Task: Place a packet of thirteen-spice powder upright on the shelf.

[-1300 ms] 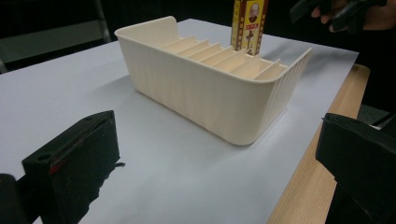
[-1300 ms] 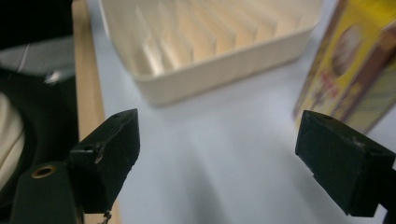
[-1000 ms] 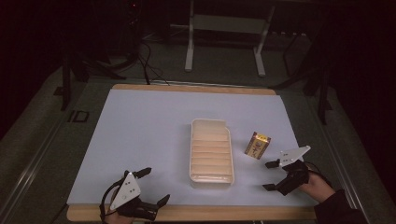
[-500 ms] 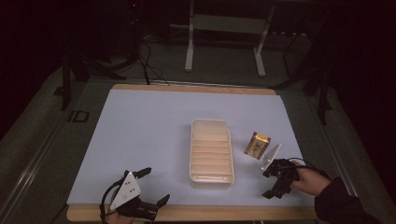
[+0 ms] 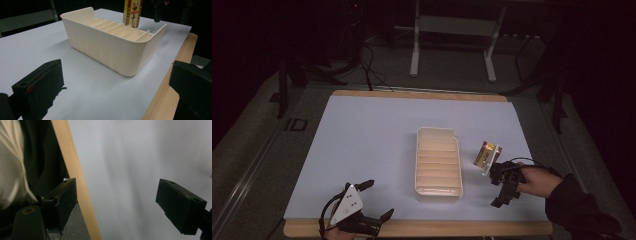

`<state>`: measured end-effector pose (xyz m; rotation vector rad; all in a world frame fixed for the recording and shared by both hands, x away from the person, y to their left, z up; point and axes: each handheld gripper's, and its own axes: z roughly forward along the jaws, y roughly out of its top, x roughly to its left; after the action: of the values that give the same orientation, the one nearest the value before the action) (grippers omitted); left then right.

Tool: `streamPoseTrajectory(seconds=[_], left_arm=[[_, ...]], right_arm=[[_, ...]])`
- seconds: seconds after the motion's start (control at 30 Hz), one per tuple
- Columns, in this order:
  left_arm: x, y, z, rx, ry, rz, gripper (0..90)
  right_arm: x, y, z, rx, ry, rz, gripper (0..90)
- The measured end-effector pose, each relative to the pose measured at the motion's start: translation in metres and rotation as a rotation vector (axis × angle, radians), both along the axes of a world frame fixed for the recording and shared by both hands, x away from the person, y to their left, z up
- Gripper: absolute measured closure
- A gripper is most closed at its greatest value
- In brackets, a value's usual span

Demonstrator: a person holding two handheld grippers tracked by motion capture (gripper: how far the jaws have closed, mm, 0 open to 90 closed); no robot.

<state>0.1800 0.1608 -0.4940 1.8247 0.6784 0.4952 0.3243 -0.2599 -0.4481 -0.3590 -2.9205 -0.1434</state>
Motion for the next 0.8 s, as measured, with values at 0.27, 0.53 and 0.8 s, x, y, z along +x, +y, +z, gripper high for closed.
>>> streamPoseTrajectory(seconds=[0.27,0.53,0.8], left_arm=[[0.000,0.000,0.000,0.001,0.002,-0.002,0.0],[0.001,0.000,0.000,0.001,0.004,-0.003,0.0],[0.001,0.001,0.000,0.001,0.006,-0.003,0.0]], right_arm=[[0.003,0.013,0.029,0.016,-0.058,0.048,13.9],[0.016,0.015,0.064,0.070,-0.125,0.066,17.1],[0.048,0.006,0.090,0.081,-0.232,-0.017,21.8]])
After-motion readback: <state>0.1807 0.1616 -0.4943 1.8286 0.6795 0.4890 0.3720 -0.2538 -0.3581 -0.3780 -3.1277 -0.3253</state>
